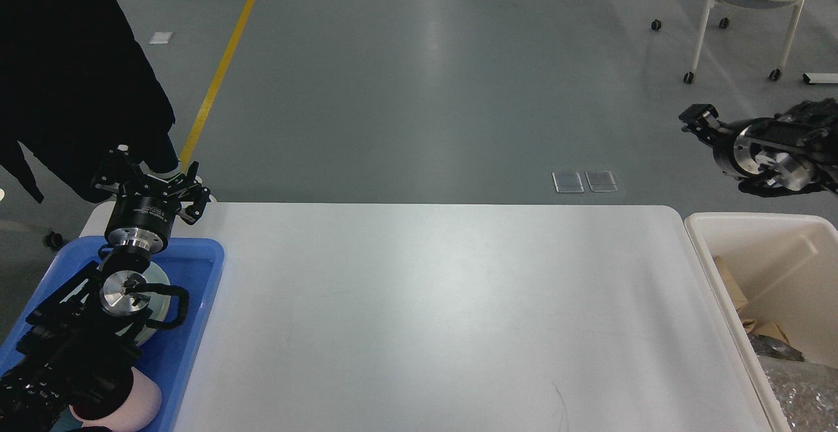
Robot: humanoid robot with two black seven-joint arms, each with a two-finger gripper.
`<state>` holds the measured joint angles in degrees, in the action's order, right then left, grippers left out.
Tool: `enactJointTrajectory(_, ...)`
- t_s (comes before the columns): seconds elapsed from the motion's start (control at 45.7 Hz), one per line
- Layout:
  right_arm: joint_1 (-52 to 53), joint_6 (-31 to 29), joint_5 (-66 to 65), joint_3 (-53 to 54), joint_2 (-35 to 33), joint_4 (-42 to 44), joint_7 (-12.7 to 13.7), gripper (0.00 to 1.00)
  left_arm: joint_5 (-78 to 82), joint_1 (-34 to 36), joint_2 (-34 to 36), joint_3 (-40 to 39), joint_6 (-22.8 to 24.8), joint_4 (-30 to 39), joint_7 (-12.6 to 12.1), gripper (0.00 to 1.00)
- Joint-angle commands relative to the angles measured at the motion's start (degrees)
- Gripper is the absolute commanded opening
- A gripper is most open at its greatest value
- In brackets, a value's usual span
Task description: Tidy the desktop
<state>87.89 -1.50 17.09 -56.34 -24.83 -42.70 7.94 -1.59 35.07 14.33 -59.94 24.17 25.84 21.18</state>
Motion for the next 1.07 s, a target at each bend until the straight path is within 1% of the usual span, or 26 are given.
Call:
enactJointTrajectory(0.0,3.95,0.44,0.31,3.33,1.72,-0.1,-0.03,1.0,0.0,0.0,0.0,0.0,0.0,0.0,0.0,0.97)
enactJointTrajectory(0.066,2.91,0.79,0.23,13.06,1.46,0.69,-0.03,1.0,0.0,0.0,0.0,0.0,0.0,0.0,0.0,0.97)
enactJointTrajectory(0.131,-1.48,0.97,0.14,25.45,1.1,2.27,-0.03,1.0,0.0,0.0,0.0,0.0,0.0,0.0,0.0,0.97)
enactJointTrajectory(0.197,-7.72,1.23,0.05,37.15,1.54,6.48,-0.03,1.0,0.0,0.0,0.0,0.0,0.0,0.0,0.0,0.97)
enactJointTrajectory(0.262,-12.82,1.15,-0.04,45.95,1.98,10.53,-0.03,1.0,0.0,0.0,0.0,0.0,0.0,0.0,0.0,0.97)
enactJointTrajectory(0.328,-17.04,1.15,-0.21,52.72,2.95,12.73,-0.73,1.0,0.0,0.0,0.0,0.0,0.0,0.0,0.0,0.97)
enactJointTrajectory(0.35,-18.18,1.15,-0.3,54.39,3.21,12.99,-1.35,1.0,0.0,0.0,0.0,0.0,0.0,0.0,0.0,0.97)
enactJointTrajectory(0.372,-19.33,1.15,-0.3,56.24,3.3,13.17,-2.57,1.0,0.0,0.0,0.0,0.0,0.0,0.0,0.0,0.97)
enactJointTrajectory(0.416,-21.35,1.15,-0.3,59.67,3.3,13.17,-6.6,1.0,0.0,0.0,0.0,0.0,0.0,0.0,0.0,0.97)
enactJointTrajectory(0.459,-23.46,1.23,-0.3,62.92,3.3,13.17,-12.31,1.0,0.0,0.0,0.0,0.0,0.0,0.0,0.0,0.97)
enactJointTrajectory(0.547,-27.77,1.06,-0.39,68.28,3.3,13.0,-24.7,1.0,0.0,0.0,0.0,0.0,0.0,0.0,0.0,0.97)
enactJointTrajectory(0.569,-30.47,1.06,-0.39,70.56,3.3,12.91,-32.48,1.0,0.0,0.0,0.0,0.0,0.0,0.0,0.0,0.97)
enactJointTrajectory(0.591,-31.72,0.97,-0.39,71.28,3.3,12.82,-35.51,1.0,0.0,0.0,0.0,0.0,0.0,0.0,0.0,0.97)
enactJointTrajectory(0.634,-33.74,0.8,-0.3,72.95,3.39,12.65,-39.48,1.0,0.0,0.0,0.0,0.0,0.0,0.0,0.0,0.97)
enactJointTrajectory(0.656,-34.8,0.71,-0.3,73.82,3.39,12.47,-40.37,1.0,0.0,0.0,0.0,0.0,0.0,0.0,0.0,0.97)
enactJointTrajectory(0.875,-42.45,0.09,-0.3,88.85,5.23,8.26,-40.38,1.0,0.0,0.0,0.0,0.0,0.0,0.0,0.0,0.97)
enactJointTrajectory(1.05,-42.45,0.18,-0.3,90.44,6.72,7.9,-40.38,1.0,0.0,0.0,0.0,0.0,0.0,0.0,0.0,0.97)
